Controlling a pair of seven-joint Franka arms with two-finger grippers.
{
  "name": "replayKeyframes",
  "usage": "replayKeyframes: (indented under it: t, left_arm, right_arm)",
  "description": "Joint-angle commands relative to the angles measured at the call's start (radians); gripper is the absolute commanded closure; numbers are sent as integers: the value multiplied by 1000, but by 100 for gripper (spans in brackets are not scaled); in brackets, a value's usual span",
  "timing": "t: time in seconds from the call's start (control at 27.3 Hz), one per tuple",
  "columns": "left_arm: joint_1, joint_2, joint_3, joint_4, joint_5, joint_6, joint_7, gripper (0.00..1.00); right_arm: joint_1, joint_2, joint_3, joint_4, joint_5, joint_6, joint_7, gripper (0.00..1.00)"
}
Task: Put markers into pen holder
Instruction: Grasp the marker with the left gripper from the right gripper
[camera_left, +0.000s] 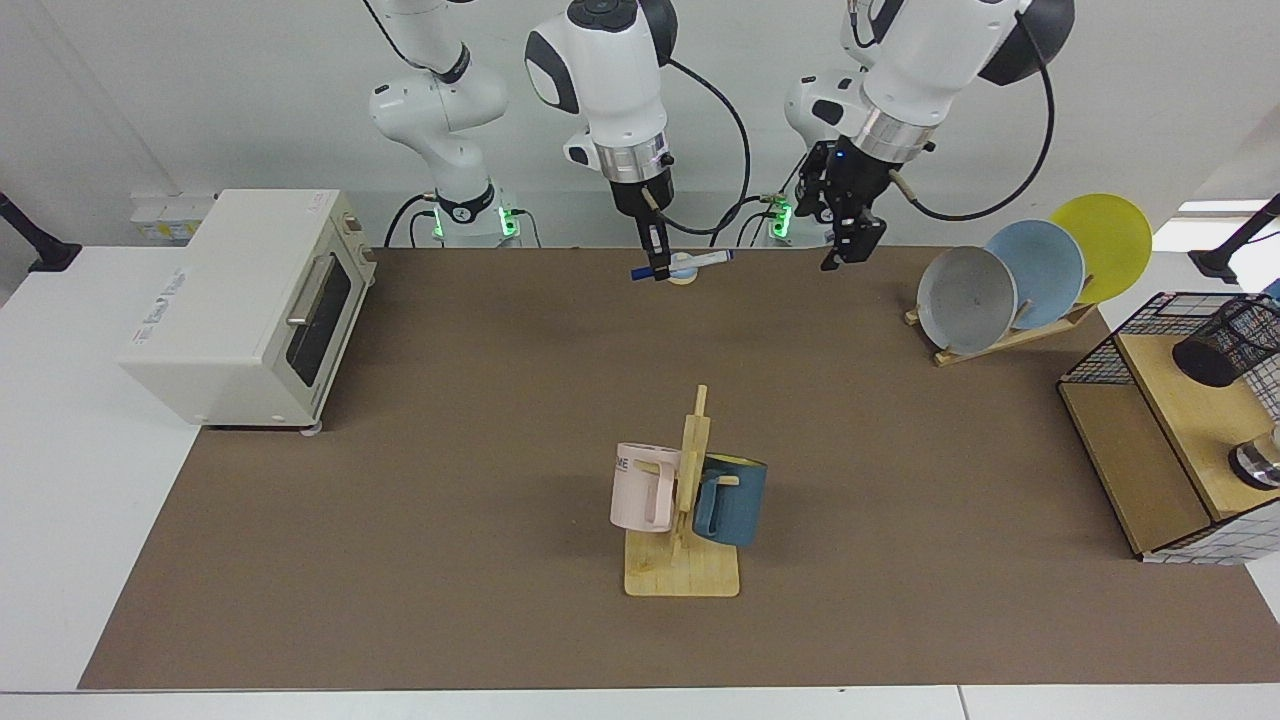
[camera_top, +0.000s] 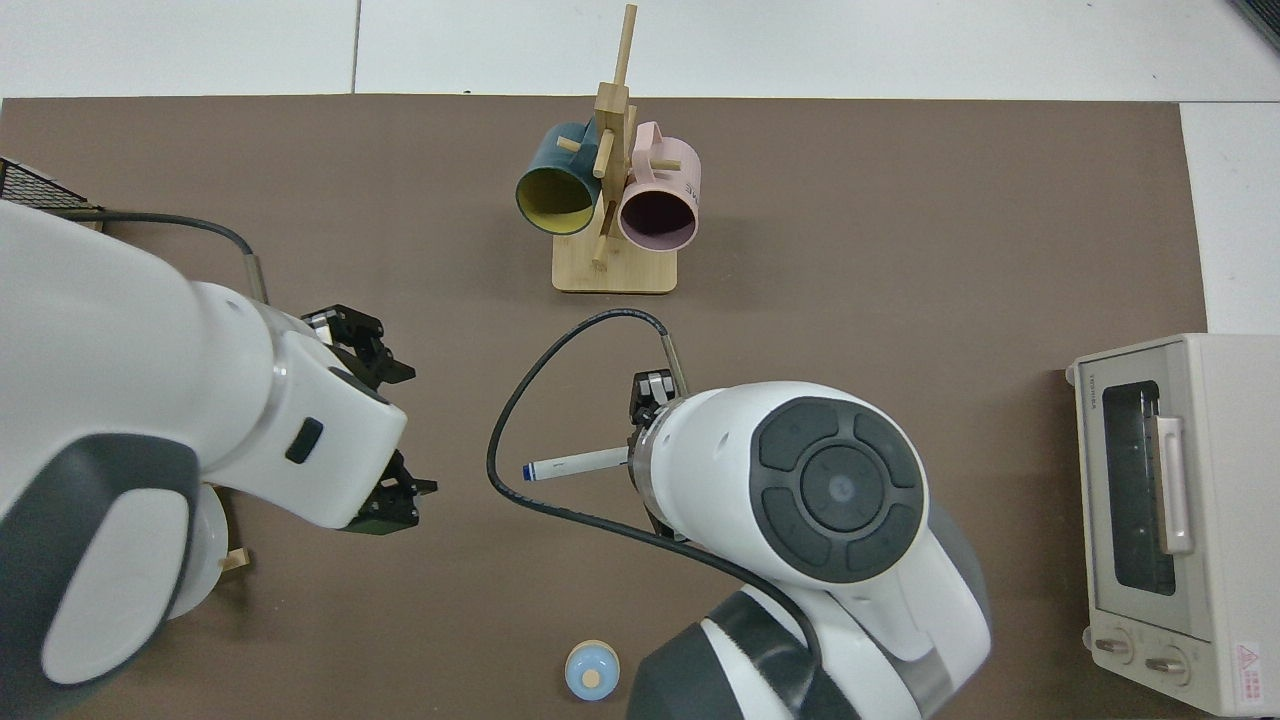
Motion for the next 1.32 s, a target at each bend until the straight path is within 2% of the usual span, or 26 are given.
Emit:
replayKeyframes:
  t: [0.0,0.11,0.22,0.33,0.4,0.59,0.84,1.1,1.17,1.21,1.28]
  left_arm:
    - [-88,-12,9,-70,-24,104,-78,9]
    - [-121,2,9,-96,-30,156,-112,13]
    - [-122,-5,9,-122,-42,201,-112,15]
    - [-122,-3,9,-150,-56,228,-110,22]
    - [-122,-5,9,-163,-70,258,-109,22]
    - [-133,9,0,-171,-85,279,-110,23]
    - [-139,12,-4,-168,-86,285,-119,34]
    - [-138,12,-7,-168,-86,282,-121,64]
    - [-139,12,-7,-167,-86,276,-124,84]
    - [-138,12,-7,-167,-86,276,-124,99]
    - [-137,14,-7,-165,-86,282,-125,100]
  right_arm:
    - [6,18,-4,23,15,13,24,100]
    - [5,18,-4,23,16,13,24,100]
    - [5,18,-4,23,18,13,24,100]
    - [3,18,-5,23,18,14,21,100]
    - [-1,19,-5,23,18,14,19,100]
    - [-3,21,-5,23,19,14,19,100]
    - [-6,21,-5,20,21,39,15,100]
    - [-9,21,-5,19,19,40,12,100]
    - [-9,21,-5,19,19,40,10,100]
    - [-11,21,-5,19,19,40,10,100]
    - [-11,21,-5,19,19,40,9,100]
